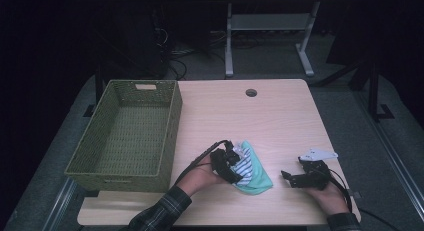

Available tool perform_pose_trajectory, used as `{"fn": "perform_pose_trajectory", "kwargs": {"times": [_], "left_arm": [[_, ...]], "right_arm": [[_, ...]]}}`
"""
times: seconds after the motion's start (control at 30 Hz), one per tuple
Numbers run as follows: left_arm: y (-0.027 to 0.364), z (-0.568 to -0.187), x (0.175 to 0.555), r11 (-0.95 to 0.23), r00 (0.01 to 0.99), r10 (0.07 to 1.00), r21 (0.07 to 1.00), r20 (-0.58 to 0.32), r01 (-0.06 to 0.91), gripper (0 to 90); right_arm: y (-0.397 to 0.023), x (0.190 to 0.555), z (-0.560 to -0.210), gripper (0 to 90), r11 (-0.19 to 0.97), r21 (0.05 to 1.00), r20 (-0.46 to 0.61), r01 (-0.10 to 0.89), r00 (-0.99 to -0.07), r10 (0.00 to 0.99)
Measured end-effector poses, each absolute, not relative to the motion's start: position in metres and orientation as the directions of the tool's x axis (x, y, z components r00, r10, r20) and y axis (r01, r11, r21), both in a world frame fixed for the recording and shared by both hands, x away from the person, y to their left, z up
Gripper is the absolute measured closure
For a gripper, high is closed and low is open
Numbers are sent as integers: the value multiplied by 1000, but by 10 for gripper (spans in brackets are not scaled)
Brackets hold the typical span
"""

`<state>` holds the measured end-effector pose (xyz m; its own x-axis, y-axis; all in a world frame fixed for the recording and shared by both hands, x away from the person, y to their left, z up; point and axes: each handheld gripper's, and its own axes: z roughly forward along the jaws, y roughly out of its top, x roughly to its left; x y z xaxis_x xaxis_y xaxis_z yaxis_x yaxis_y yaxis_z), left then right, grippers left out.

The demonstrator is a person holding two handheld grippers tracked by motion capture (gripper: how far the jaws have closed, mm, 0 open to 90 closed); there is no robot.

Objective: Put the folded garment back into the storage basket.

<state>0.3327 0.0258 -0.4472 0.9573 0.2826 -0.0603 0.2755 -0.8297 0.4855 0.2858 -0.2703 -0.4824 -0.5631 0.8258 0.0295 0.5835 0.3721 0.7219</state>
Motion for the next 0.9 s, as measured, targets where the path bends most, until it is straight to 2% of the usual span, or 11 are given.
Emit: {"fn": "perform_pose_trajectory", "kwargs": {"times": [0.1,0.23,0.9], "left_arm": [[26,-446,332,-829,959,272,488,-76,274,617],[26,-447,333,-821,957,273,494,-98,285,680],[31,-434,336,-801,947,273,505,-170,322,689]], "right_arm": [[-270,286,-482,128,372,722,29,584,-563,826],[-270,286,-482,126,371,722,29,584,-561,827],[-270,287,-482,107,370,719,29,588,-557,830]]}}
